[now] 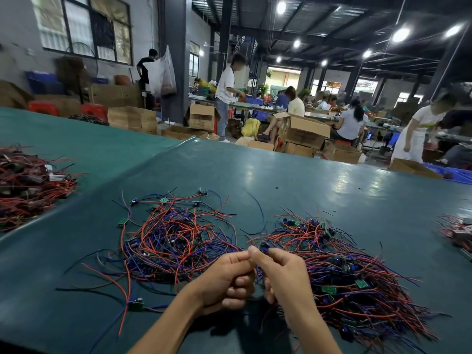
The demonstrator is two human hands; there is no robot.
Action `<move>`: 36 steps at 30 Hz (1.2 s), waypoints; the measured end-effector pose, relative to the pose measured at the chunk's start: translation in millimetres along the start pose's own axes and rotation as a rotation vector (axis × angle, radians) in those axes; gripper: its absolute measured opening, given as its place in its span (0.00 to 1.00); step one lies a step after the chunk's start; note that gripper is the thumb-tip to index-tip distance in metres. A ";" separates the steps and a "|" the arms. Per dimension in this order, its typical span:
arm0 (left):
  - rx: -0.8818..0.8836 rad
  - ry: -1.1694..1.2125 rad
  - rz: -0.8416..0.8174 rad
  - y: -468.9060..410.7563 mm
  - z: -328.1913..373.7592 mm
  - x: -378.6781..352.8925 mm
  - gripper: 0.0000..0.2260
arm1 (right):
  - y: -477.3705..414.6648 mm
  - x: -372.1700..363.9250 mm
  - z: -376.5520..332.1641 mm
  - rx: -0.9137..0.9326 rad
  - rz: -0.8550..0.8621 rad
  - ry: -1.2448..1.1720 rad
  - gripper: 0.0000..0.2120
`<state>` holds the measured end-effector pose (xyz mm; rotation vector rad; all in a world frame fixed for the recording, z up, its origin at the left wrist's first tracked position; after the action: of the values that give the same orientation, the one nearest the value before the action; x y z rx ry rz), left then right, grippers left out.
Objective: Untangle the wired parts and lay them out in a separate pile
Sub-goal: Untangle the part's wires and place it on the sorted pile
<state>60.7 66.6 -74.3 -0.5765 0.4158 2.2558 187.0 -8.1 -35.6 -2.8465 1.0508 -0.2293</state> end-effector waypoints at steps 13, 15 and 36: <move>-0.115 -0.049 0.198 -4.3 2.2 -1.0 0.10 | -0.7 6.9 4.6 -0.220 0.021 -0.363 0.06; -0.108 -0.011 0.201 -3.2 4.1 0.6 0.12 | -1.3 6.9 5.8 -0.271 0.025 -0.412 0.08; -0.116 -0.086 0.157 -1.1 6.4 5.0 0.12 | 7.0 6.8 -0.1 -0.306 -0.047 -0.531 0.12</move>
<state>56.8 73.2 -71.6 -0.5188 0.2969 2.4583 187.7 -17.9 -35.8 -2.9179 0.9625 0.7033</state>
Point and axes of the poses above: each hand's wrist, its own y-axis away from the middle knuckle, its own x-axis out of the back of the hand, z = x × y, the point moved 1 cm from there along -y, towards the middle knuckle, and after that the axes turned 15 degrees about z, right-handed, at the moved point
